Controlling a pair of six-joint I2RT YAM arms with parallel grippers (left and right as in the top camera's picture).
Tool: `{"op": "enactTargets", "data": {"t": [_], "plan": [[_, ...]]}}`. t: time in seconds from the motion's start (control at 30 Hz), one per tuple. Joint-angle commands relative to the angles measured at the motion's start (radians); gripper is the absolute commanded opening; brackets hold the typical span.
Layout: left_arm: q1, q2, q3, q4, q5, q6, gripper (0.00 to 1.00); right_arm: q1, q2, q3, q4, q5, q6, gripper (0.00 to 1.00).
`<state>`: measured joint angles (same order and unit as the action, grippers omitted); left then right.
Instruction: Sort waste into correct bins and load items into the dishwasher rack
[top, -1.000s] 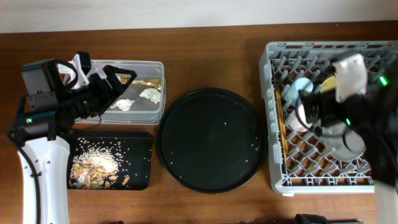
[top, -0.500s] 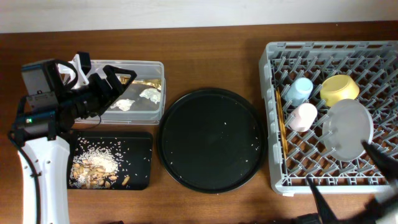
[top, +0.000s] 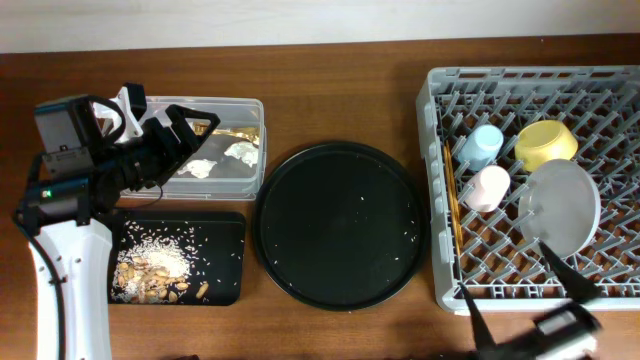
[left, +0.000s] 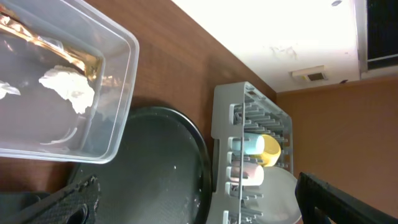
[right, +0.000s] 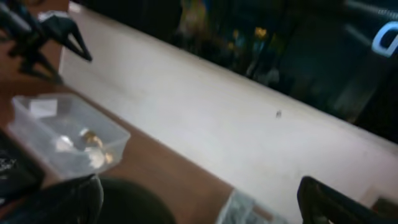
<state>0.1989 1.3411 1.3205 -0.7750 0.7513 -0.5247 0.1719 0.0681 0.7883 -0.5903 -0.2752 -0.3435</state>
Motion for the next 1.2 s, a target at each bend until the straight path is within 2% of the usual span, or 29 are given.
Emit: {"op": "enactTargets", "data": {"t": [0.0,0.2,0.37,0.43,0.57,0.73,0.9,1.17], "plan": [[0.005,-0.001,0.007,0.003,0.007,-0.005,0.99,-0.015,-0.064,-0.207,0.208,-0.006,0.010,0.98],[0.005,-0.001,0.007,0.003,0.007,-0.005,0.99,-0.034,-0.064,-0.531,0.645,-0.005,0.017,0.98],[0.005,-0.001,0.007,0.003,0.007,-0.005,0.99,-0.042,-0.064,-0.717,0.785,-0.005,0.053,0.98],[0.005,-0.001,0.007,0.003,0.008,-0.005,0.99,-0.042,-0.064,-0.776,0.793,-0.006,0.085,0.98],[0.005,-0.001,0.007,0.003,0.008,-0.005,0.99,-0.043,-0.064,-0.783,0.712,-0.002,0.094,0.98],[0.005,-0.001,0.007,0.003,0.008,-0.005,0.99,-0.090,-0.064,-0.783,0.528,-0.001,0.090,0.98],[0.005,-0.001,0.007,0.003,0.008,-0.005,0.99,-0.127,-0.064,-0.783,0.534,-0.002,0.034,0.98],[0.005,-0.001,0.007,0.003,0.008,-0.005,0.99,-0.129,-0.064,-0.783,0.535,-0.002,0.034,0.98]]}}
